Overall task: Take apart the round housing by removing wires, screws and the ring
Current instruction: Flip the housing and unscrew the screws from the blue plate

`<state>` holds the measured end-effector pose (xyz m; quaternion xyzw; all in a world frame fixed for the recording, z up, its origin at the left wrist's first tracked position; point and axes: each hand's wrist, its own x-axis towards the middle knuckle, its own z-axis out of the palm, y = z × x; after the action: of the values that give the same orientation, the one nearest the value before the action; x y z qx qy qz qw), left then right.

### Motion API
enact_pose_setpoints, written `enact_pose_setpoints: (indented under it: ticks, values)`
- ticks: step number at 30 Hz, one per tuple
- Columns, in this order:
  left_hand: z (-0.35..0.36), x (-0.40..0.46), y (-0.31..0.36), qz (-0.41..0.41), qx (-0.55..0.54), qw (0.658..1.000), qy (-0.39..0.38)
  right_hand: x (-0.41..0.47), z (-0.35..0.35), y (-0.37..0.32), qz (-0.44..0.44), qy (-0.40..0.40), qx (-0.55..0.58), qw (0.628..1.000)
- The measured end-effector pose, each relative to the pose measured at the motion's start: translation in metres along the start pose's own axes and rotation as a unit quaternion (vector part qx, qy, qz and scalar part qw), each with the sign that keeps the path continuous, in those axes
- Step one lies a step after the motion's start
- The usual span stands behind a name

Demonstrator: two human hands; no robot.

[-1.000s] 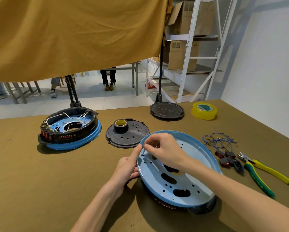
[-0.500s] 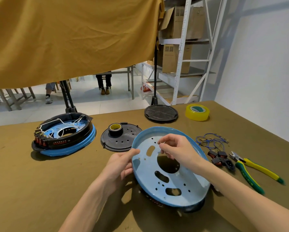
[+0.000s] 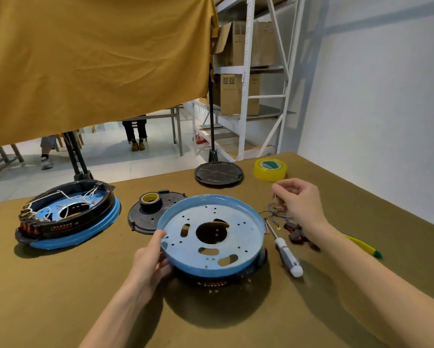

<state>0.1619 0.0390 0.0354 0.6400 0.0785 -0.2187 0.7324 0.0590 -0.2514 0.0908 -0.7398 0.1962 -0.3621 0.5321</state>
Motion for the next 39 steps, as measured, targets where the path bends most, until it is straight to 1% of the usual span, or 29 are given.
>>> enact_pose_setpoints:
  ticks: [1, 2, 4, 6, 11, 13, 16, 18, 20, 22, 24, 25, 26, 27, 28, 30, 31, 33, 35, 39]
  values:
    - [0.001, 0.003, -0.002, 0.008, 0.001, 1.000, 0.013, 0.004, -0.008, 0.011, 0.021, 0.015, -0.038, 0.999]
    - [0.002, 0.005, -0.004, 0.015, 0.000, 1.000, 0.026, 0.006, -0.014, 0.024, 0.039, 0.013, -0.090, 0.995]
    - [0.004, 0.008, -0.006, 0.023, -0.004, 0.999, 0.043, 0.006, -0.021, 0.048, 0.063, -0.028, -0.192, 0.979]
    - [0.005, 0.010, -0.007, 0.026, -0.004, 0.998, 0.048, 0.006, -0.020, 0.064, 0.074, -0.073, -0.250, 0.963]
    - [0.004, 0.010, -0.008, 0.028, -0.004, 0.999, 0.042, 0.017, -0.005, 0.073, 0.072, -0.083, -0.259, 0.960]
    - [0.003, 0.008, -0.008, 0.031, -0.008, 0.999, 0.039, 0.020, 0.005, 0.073, 0.067, -0.100, -0.279, 0.953]
    - [0.002, 0.008, -0.008, 0.034, -0.017, 0.998, 0.042, 0.019, 0.016, 0.071, 0.033, -0.099, -0.317, 0.943]
    - [0.004, 0.010, -0.007, 0.037, -0.019, 0.998, 0.047, 0.012, 0.025, 0.061, 0.008, -0.101, -0.285, 0.953]
    - [0.007, 0.011, -0.007, 0.044, -0.021, 0.997, 0.061, 0.002, 0.036, 0.046, -0.005, -0.129, -0.254, 0.958]
    - [0.010, 0.011, -0.006, 0.053, -0.034, 0.995, 0.076, -0.011, 0.046, 0.032, -0.024, -0.156, -0.286, 0.945]
    - [0.012, 0.008, -0.003, 0.076, -0.039, 0.993, 0.084, -0.025, 0.051, 0.020, -0.074, -0.137, -0.347, 0.925]
    - [0.012, 0.006, -0.001, 0.097, -0.035, 0.991, 0.084, -0.032, 0.053, 0.012, -0.098, -0.130, -0.348, 0.923]
    - [0.014, 0.003, 0.002, 0.123, -0.029, 0.988, 0.086, -0.038, 0.055, 0.002, -0.109, -0.139, -0.325, 0.929]
    - [0.016, -0.002, 0.004, 0.157, -0.020, 0.984, 0.086, -0.044, 0.059, -0.008, -0.106, -0.168, -0.278, 0.940]
    - [0.020, -0.007, 0.007, 0.196, -0.008, 0.977, 0.085, -0.050, 0.063, -0.020, -0.091, -0.214, -0.220, 0.947]
    - [0.030, -0.019, 0.009, 0.282, 0.026, 0.956, 0.076, -0.058, 0.075, -0.043, -0.062, -0.306, -0.109, 0.944]
    - [0.036, -0.024, 0.009, 0.317, 0.054, 0.944, 0.074, -0.060, 0.080, -0.053, -0.056, -0.324, -0.076, 0.941]
    - [0.047, -0.033, 0.010, 0.363, 0.103, 0.923, 0.075, -0.060, 0.085, -0.069, -0.043, -0.314, -0.037, 0.948]
    - [0.056, -0.043, 0.011, 0.391, 0.107, 0.912, 0.057, -0.058, 0.084, -0.072, -0.032, -0.283, -0.030, 0.958]
    - [0.065, -0.055, 0.013, 0.385, 0.081, 0.919, -0.013, -0.056, 0.074, -0.062, -0.065, -0.241, -0.060, 0.967]
